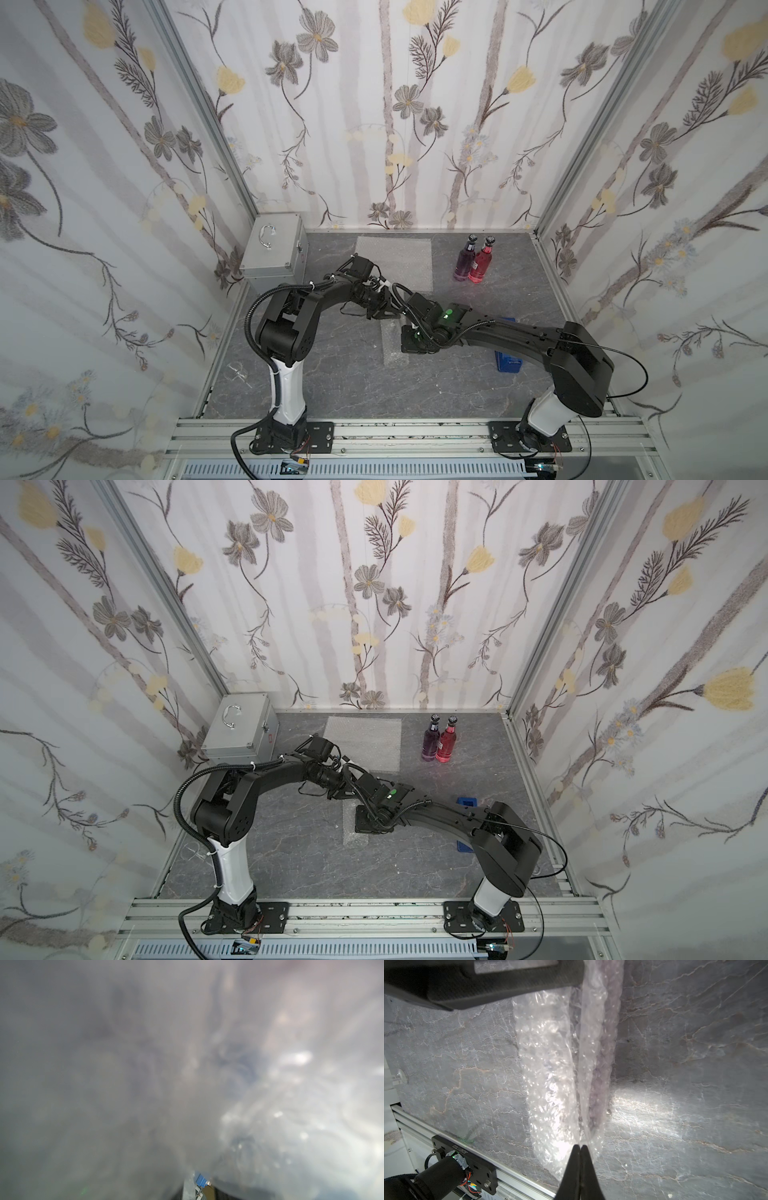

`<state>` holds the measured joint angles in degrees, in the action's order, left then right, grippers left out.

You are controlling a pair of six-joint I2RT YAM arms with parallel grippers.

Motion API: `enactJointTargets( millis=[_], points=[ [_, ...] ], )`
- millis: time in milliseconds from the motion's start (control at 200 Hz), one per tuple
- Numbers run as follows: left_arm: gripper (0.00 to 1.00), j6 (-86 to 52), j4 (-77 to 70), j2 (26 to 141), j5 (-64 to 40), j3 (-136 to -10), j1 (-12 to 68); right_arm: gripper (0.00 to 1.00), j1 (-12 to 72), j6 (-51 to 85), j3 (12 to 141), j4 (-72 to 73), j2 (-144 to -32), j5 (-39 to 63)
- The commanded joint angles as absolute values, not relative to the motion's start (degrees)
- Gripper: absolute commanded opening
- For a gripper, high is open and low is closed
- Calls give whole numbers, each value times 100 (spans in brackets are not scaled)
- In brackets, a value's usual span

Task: Wrap wine bottles in bubble wrap
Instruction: Wrap the wine bottle in bubble wrap.

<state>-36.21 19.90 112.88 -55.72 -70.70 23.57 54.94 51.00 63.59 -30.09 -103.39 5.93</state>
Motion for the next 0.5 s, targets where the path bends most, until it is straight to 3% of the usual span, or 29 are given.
enactJointTargets(
  millis=[0,300,495],
  points=[
    [35,-3552,2555,11317,-4781,-7095,2351,0,5454,5245,6218,-2584,-10384,845],
    [57,-3379,2921,10872,-5078,-7557,2336,0,5357,5143,6141,-2235,-10573,1024],
    [65,-3115,3115,10417,-5085,-7594,2303,0,5344,5124,6118,-2151,-10620,1068]
  ],
)
